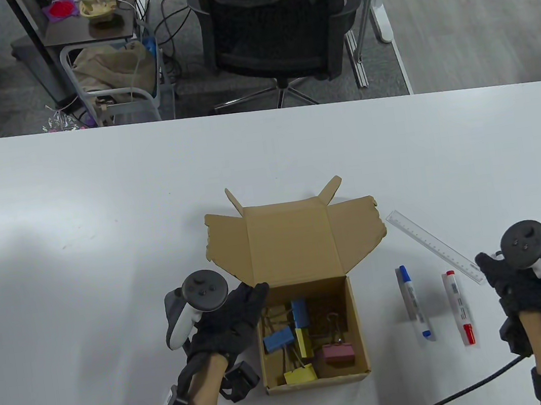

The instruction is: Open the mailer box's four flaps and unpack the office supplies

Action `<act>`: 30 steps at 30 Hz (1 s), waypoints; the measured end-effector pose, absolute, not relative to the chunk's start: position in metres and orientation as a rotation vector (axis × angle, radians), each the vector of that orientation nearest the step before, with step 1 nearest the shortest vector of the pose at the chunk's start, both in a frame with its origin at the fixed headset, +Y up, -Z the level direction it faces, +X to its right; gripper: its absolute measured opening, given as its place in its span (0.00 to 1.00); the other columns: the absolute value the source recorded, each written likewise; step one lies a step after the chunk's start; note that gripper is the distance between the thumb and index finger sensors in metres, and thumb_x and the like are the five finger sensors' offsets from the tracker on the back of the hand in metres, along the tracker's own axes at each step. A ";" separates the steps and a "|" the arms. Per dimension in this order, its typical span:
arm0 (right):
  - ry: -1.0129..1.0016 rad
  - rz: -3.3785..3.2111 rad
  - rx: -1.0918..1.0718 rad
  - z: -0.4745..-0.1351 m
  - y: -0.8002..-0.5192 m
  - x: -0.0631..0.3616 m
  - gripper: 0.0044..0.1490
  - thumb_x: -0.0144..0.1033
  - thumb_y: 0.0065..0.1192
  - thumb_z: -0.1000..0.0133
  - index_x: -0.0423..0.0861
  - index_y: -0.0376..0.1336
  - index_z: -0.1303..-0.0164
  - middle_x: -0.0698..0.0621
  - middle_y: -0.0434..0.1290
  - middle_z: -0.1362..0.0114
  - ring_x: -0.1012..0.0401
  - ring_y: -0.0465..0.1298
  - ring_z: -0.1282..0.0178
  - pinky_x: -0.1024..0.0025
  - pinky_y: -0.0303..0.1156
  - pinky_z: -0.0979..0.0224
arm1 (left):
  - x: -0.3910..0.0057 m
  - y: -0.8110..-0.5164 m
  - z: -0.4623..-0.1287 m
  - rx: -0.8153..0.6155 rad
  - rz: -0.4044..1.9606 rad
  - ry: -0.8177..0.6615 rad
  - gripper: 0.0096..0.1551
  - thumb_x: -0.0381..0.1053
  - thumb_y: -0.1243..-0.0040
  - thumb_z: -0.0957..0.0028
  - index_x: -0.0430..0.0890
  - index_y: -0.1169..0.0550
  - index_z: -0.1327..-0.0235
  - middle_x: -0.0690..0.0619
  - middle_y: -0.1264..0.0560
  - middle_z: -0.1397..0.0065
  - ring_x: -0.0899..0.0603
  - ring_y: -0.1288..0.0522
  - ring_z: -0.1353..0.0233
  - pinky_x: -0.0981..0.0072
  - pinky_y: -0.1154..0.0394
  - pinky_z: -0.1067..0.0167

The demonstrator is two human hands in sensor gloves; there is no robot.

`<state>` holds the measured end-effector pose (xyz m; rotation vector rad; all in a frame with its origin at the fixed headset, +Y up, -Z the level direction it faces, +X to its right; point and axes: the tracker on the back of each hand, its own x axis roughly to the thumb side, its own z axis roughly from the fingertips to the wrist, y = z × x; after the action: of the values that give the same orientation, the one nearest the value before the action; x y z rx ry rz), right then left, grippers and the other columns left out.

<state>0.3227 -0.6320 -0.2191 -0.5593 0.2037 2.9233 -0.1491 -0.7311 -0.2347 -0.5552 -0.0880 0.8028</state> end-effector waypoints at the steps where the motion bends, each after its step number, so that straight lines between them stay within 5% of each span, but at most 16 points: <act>1: 0.205 2.911 -0.529 -0.219 -0.631 0.316 0.44 0.59 0.66 0.44 0.39 0.64 0.28 0.31 0.75 0.31 0.38 0.78 0.40 0.30 0.69 0.38 | -0.149 -0.731 -0.235 -0.555 0.802 -0.088 0.36 0.72 0.65 0.39 0.58 0.35 0.21 0.53 0.32 0.15 0.35 0.40 0.13 0.34 0.43 0.20; 14: 0.450 2.532 -0.054 -0.228 -0.652 0.211 0.51 0.63 0.62 0.43 0.35 0.59 0.24 0.27 0.68 0.23 0.33 0.72 0.30 0.27 0.66 0.35 | -0.149 -0.731 -0.234 -0.556 0.804 -0.089 0.36 0.72 0.65 0.39 0.58 0.35 0.21 0.53 0.32 0.15 0.35 0.40 0.13 0.35 0.43 0.20; 21: 0.582 2.310 0.030 -0.238 -0.686 0.186 0.53 0.65 0.59 0.43 0.36 0.56 0.21 0.27 0.64 0.19 0.30 0.67 0.25 0.24 0.64 0.34 | -0.149 -0.731 -0.235 -0.559 0.807 -0.091 0.36 0.72 0.65 0.39 0.58 0.35 0.21 0.53 0.32 0.15 0.35 0.40 0.13 0.35 0.43 0.20; 30: 0.519 2.083 0.110 -0.247 -0.722 0.173 0.51 0.64 0.54 0.41 0.37 0.55 0.21 0.28 0.62 0.18 0.29 0.63 0.23 0.23 0.62 0.34 | -0.149 -0.732 -0.235 -0.555 0.804 -0.092 0.36 0.72 0.65 0.39 0.58 0.35 0.22 0.53 0.32 0.15 0.35 0.39 0.13 0.35 0.42 0.20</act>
<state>0.1730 -0.7215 -0.2467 0.1102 0.5188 2.0826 -0.1488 -0.7315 -0.2346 -0.5554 -0.0919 0.8037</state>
